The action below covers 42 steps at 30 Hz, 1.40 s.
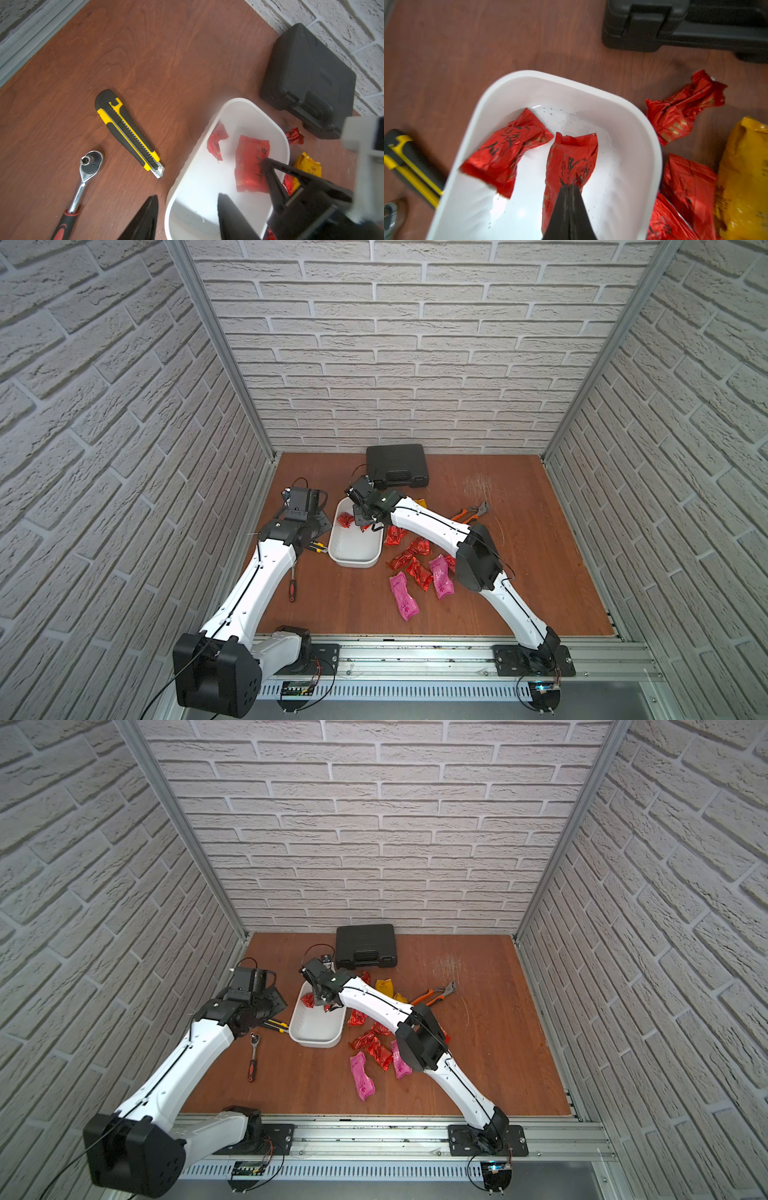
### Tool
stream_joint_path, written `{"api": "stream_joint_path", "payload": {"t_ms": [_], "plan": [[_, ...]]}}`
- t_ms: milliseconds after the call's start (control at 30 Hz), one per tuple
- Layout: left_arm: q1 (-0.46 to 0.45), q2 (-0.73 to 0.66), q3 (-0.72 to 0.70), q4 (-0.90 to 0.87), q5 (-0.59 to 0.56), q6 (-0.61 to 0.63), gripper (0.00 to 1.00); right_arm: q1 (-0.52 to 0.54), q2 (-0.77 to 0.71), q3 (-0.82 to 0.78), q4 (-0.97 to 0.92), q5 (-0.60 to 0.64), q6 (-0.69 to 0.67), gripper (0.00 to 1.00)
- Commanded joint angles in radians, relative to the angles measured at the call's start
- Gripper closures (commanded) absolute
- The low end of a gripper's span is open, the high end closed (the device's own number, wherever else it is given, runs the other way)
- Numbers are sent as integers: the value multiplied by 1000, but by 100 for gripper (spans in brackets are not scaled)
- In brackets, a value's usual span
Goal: Take the tea bags out of the storage box
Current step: Pick up the tea bag from the storage box, then place the tea bag at the center of the board.
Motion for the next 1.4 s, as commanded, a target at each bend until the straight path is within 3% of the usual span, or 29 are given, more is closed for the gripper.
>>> {"api": "stream_joint_path", "payload": {"t_ms": [0,300,467,800,900,1033,1200,1367], "plan": [[-31,26,31,56,-1,-13,49,-10,-203,-74,41,-48,-7,98],[-143,133,45,135,2,-52,49,-56,-616,-656,192,41,65,98],[-206,194,35,204,3,-81,49,-75,-698,-884,325,25,117,98],[-247,288,33,250,-11,-138,49,-101,-608,-1011,483,-58,168,97],[-248,304,29,240,-50,-158,50,-103,-611,-1005,482,-57,175,73],[-238,321,28,249,-105,-139,47,-103,-635,-957,407,-31,134,57],[-192,352,26,290,-95,-74,40,-104,-715,-979,366,12,85,53],[-136,379,11,335,-60,-43,39,-105,-782,-1013,335,58,62,52]]}}
